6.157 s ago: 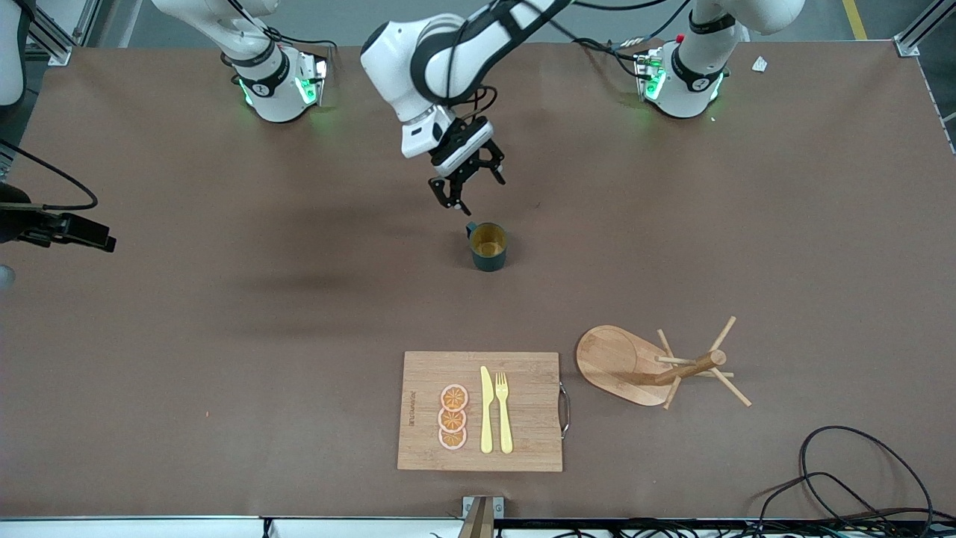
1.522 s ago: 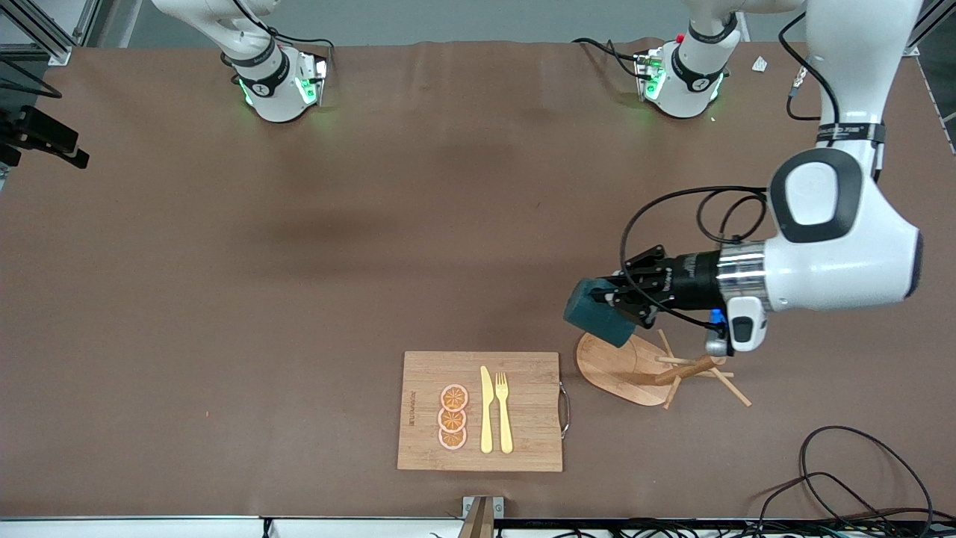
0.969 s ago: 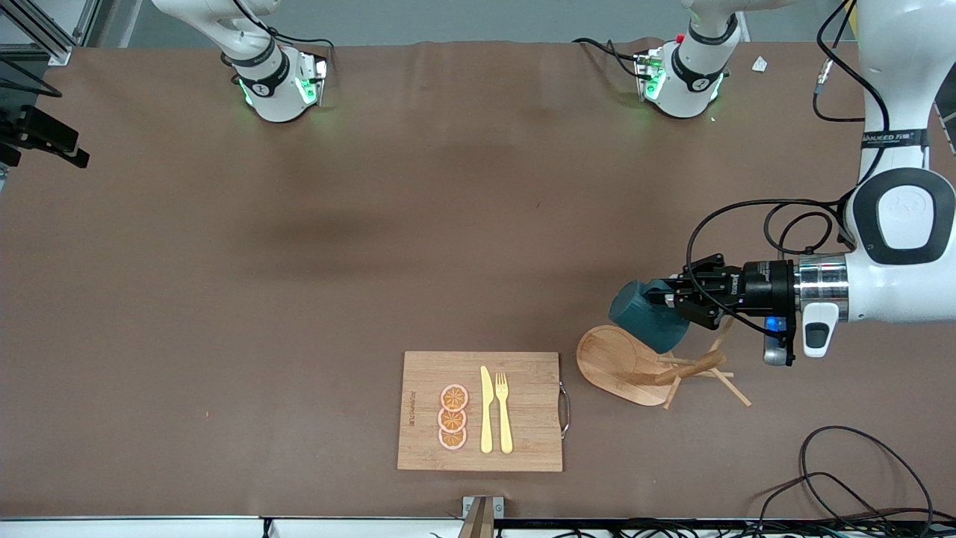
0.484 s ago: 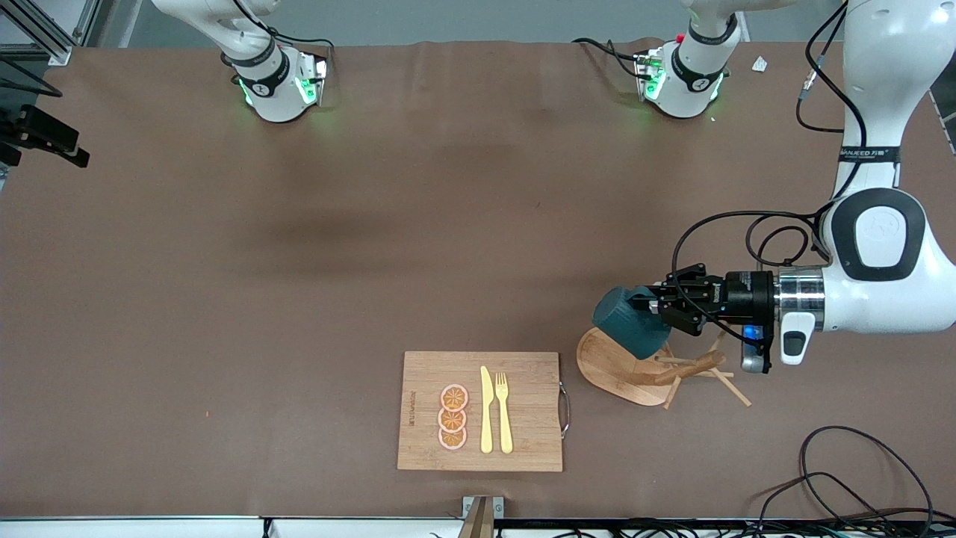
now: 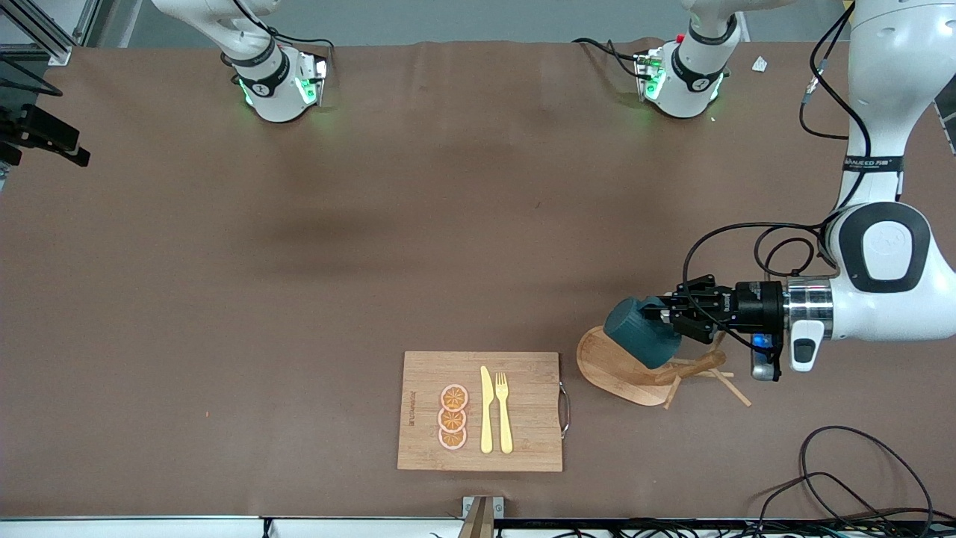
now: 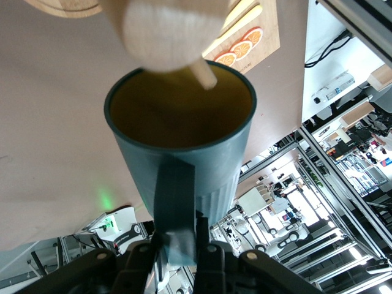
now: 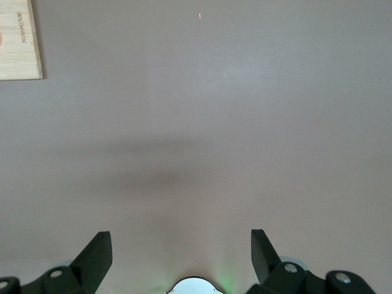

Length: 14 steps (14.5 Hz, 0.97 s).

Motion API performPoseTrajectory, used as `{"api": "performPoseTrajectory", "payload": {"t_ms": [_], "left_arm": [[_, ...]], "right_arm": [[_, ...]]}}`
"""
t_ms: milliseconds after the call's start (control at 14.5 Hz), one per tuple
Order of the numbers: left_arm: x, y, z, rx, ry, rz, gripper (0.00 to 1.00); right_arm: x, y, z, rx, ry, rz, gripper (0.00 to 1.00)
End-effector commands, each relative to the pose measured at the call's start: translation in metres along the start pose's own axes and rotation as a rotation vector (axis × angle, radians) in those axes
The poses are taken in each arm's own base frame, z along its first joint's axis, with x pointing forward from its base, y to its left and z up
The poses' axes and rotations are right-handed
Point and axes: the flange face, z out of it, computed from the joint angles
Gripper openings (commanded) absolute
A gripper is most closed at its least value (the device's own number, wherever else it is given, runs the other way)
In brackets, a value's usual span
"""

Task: Pass cup and hang on rack
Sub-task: 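Hook the mug handle onto a rack peg with the left gripper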

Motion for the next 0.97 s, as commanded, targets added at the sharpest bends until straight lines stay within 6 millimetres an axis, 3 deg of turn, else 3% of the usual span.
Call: {"api": "performPoseTrajectory", "payload": {"t_ms": [0, 346, 692, 761, 899], "left_arm": [[0.006, -0.004, -0.014, -0.036, -0.002, 0.028, 0.01], [0.019, -0.014, -0.032, -0.054, 0.010, 0.069, 0.01], [0.030, -0.023, -0.035, -0.058, 0.005, 0.073, 0.05], [0.030, -0.023, -0.035, -0.058, 0.005, 0.068, 0.15], [0.030, -0.023, -0.035, -0.058, 0.004, 0.066, 0.66]], "right_arm": [[-0.007, 0.005, -0.003, 0.013, 0.002, -0.033, 1.00], [-0.007, 0.006, -0.003, 0.033, 0.003, -0.032, 1.00], [-0.007, 0.006, -0.003, 0.018, -0.001, -0.043, 1.00], [-0.007, 0.006, -0.003, 0.016, -0.001, -0.046, 1.00], [-0.007, 0.005, -0.004, 0.014, 0.002, -0.052, 1.00]]}}
